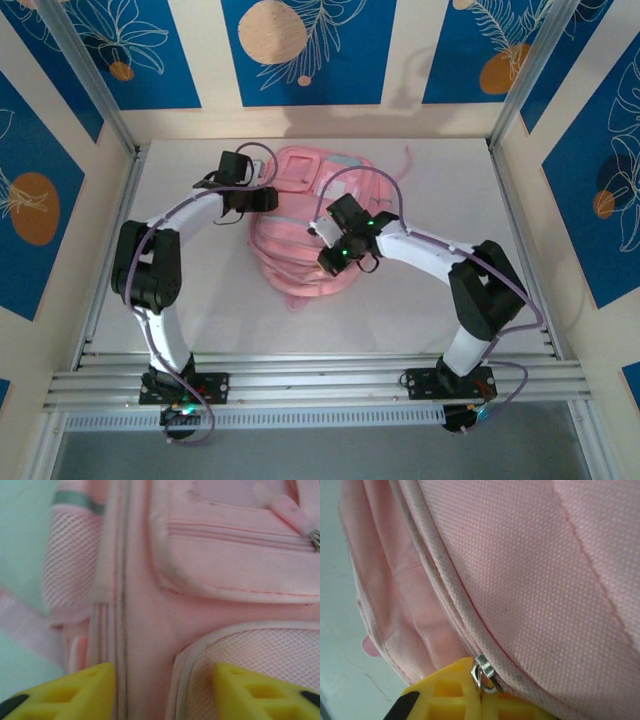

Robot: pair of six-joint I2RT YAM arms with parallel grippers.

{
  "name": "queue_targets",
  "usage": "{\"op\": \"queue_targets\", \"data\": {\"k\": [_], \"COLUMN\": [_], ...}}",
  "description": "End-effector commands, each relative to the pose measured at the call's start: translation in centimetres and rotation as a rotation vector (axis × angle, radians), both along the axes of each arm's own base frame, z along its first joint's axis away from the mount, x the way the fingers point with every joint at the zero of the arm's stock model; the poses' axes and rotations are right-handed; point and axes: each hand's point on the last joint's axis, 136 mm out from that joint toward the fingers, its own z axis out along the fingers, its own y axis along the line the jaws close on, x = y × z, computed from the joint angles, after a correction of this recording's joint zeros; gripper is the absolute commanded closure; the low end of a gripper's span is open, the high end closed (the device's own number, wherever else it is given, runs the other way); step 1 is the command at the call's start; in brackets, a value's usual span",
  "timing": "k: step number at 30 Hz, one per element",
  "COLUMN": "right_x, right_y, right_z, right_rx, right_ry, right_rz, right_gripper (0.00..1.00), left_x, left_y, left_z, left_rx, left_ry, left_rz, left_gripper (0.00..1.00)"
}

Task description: Pack the student bag

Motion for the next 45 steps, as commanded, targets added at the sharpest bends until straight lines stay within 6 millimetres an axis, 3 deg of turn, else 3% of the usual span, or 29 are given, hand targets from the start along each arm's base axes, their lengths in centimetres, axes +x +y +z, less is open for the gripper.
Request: {"op": "queue_targets", "data": {"k": [1, 5, 11, 17, 18, 20, 21, 23, 26, 31, 35, 40, 45], "right_x": [-0.2, 0.7, 1.6, 0.4, 0.2, -0.6, -0.8, -1.5, -1.8, 0.0, 3.2, 8.0, 9.6], "right_y": [4.2, 6.8, 8.7, 10.0, 10.0, 9.8, 9.5, 8.4, 5.4, -0.9, -4.3, -5.7, -4.5], "right_z": [0.8, 1.1, 1.2, 1.2, 1.1, 0.7, 0.4, -0.4, -1.8, -3.1, -2.1, 0.4, 2.7], "right_rx": [0.081, 0.088, 0.111, 0.139, 0.138, 0.122, 0.109, 0.064, -0.062, -0.244, -0.275, -0.249, -0.118], "right_ry": [0.027, 0.033, 0.021, -0.017, -0.017, -0.007, -0.002, 0.0, -0.026, -0.022, -0.056, -0.163, -0.163], "right_rz": [0.032, 0.036, -0.019, -0.019, -0.013, 0.008, 0.015, 0.048, 0.088, 0.045, -0.047, -0.163, -0.218], "right_gripper": [1.0, 1.0, 1.0, 1.0, 1.0, 1.0, 1.0, 1.0, 1.0, 1.0, 1.0, 1.0, 0.99], "left_x": [-1.8, -4.9, -8.6, -8.8, -8.6, -8.1, -7.9, -7.5, -7.2, -8.0, -8.7, -9.3, -9.3], "left_y": [2.1, 2.3, 1.7, 1.2, 1.1, 0.6, 0.7, 0.8, 1.0, 2.1, 2.5, 2.2, 2.0], "left_z": [3.5, 4.1, 1.8, -0.8, -1.2, -1.7, -1.8, -1.8, -1.5, -1.8, -2.2, -2.5, -1.5], "left_rx": [0.01, -0.082, -0.258, -0.405, -0.42, -0.441, -0.442, -0.445, -0.418, -0.332, -0.289, -0.29, -0.298], "left_ry": [-0.011, 0.029, 0.121, 0.165, 0.174, 0.182, 0.178, 0.148, 0.12, 0.119, 0.131, 0.151, 0.13], "left_rz": [0.09, 0.152, 0.236, 0.359, 0.367, 0.369, 0.377, 0.386, 0.362, 0.351, 0.332, 0.308, 0.28], "left_gripper": [0.37, 0.3, 0.26, 0.27, 0.29, 0.43, 0.51, 0.77, 1.0, 1.0, 1.0, 1.0, 0.96]}}
